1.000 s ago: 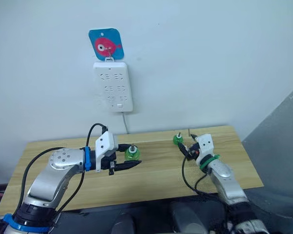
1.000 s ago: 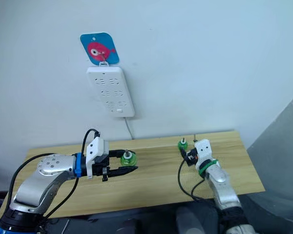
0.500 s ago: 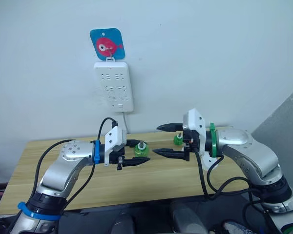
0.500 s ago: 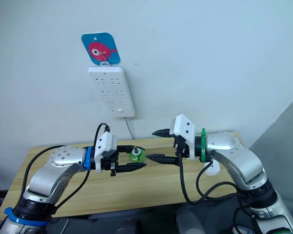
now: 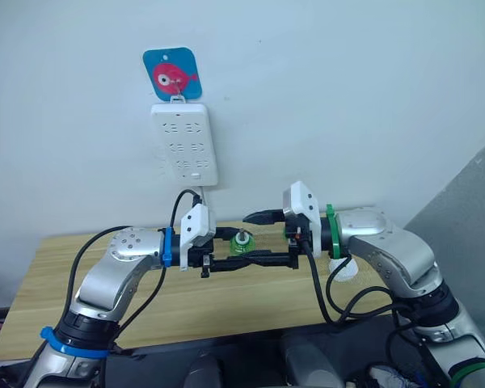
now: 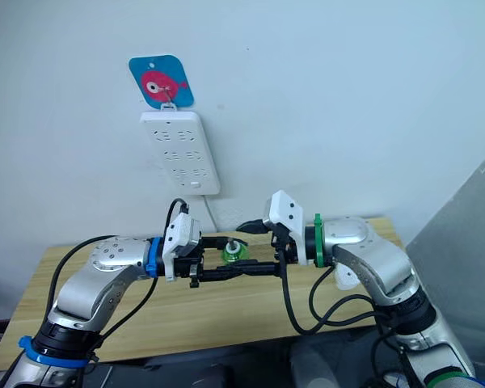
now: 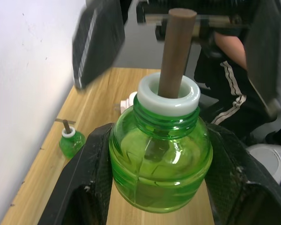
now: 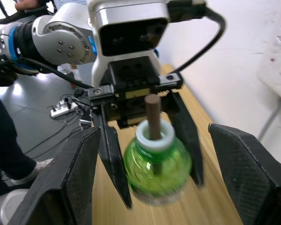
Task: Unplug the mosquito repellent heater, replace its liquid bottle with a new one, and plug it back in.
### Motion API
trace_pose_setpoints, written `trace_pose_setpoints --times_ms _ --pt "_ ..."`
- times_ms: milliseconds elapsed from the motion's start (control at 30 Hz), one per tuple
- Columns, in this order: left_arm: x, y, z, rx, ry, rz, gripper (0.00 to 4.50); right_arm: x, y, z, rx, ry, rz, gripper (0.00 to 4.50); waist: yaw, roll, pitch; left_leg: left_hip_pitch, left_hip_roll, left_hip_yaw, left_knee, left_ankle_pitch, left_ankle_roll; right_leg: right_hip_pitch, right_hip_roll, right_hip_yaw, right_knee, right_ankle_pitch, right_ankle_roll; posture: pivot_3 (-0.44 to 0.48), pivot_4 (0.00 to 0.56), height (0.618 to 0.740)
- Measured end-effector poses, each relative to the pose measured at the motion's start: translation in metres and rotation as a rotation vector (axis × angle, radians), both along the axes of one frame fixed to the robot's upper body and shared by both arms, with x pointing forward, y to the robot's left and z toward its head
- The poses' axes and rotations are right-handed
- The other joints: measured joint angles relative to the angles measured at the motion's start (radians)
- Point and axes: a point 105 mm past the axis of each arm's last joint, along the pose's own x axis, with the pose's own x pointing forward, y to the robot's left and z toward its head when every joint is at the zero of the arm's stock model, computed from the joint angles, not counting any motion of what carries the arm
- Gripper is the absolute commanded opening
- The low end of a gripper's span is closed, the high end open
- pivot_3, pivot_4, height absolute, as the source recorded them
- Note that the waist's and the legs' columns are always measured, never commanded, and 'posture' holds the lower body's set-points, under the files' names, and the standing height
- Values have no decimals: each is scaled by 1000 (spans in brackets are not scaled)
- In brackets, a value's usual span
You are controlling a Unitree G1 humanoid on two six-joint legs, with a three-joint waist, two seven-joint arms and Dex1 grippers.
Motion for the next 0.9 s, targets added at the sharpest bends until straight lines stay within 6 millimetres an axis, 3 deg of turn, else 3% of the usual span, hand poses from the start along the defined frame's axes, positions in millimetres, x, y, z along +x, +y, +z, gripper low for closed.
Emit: trace_pose_setpoints --times_ms 67,167,400,800,900 --pt "1 0 0 -2 -1 6 2296 0 1 -1 1 6 4 3815 0 0 0 0 0 0 0 0 0 0 0 0 0 0 0 -152 78 740" --pt "1 -1 0 -6 -2 8 2296 -1 3 -1 9 10 10 3285 0 0 0 0 0 0 0 0 0 0 0 0 0 0 0 -151 77 740" --pt "-1 -2 -1 -4 0 1 2296 2 3 -1 9 16 4 804 0 0 0 0 0 0 0 0 0 0 0 0 0 0 0 -149 76 740" --pt "-3 -4 2 -31 8 20 2296 4 2 3 -13 -69 33 769 0 0 -1 0 0 -1 0 0 0 0 0 0 1 0 0 -146 69 740" --pt "-2 -2 6 -60 19 24 3323 4 3 5 -3 -78 35 770 0 0 -2 0 0 -1 0 0 0 0 0 -1 1 0 0 -149 61 740"
